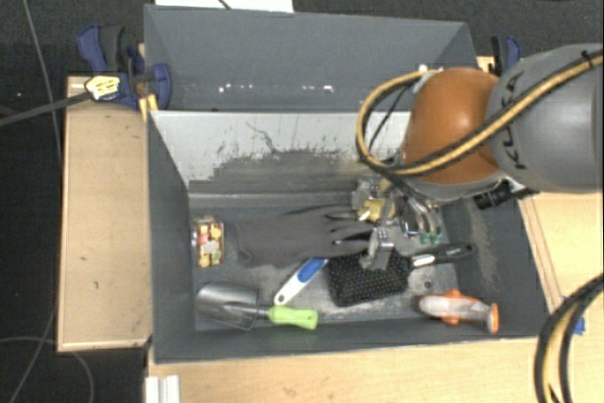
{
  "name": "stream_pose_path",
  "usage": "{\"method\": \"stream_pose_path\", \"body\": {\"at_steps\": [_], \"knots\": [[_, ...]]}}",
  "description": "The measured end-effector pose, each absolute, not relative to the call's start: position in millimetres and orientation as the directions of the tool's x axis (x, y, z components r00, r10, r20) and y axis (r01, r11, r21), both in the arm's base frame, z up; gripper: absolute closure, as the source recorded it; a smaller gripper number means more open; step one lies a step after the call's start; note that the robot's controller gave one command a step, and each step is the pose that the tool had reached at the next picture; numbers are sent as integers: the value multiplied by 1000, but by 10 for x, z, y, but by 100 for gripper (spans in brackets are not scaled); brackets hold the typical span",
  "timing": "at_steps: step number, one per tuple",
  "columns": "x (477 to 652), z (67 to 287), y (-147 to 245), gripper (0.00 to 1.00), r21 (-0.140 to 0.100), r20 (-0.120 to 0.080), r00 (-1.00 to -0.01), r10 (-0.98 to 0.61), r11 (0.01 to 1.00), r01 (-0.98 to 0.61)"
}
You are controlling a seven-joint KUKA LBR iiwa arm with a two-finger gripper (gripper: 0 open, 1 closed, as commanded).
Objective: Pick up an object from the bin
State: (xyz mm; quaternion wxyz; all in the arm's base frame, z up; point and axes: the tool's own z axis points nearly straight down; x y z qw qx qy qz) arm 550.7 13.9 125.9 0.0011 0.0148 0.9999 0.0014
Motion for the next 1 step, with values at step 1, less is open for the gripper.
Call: {"method": "stream_pose_path", "body": {"at_steps": [1], "knots": [[5487, 1314, 132, 0, 2, -2, -1000, 9, 1000, 9]]}}
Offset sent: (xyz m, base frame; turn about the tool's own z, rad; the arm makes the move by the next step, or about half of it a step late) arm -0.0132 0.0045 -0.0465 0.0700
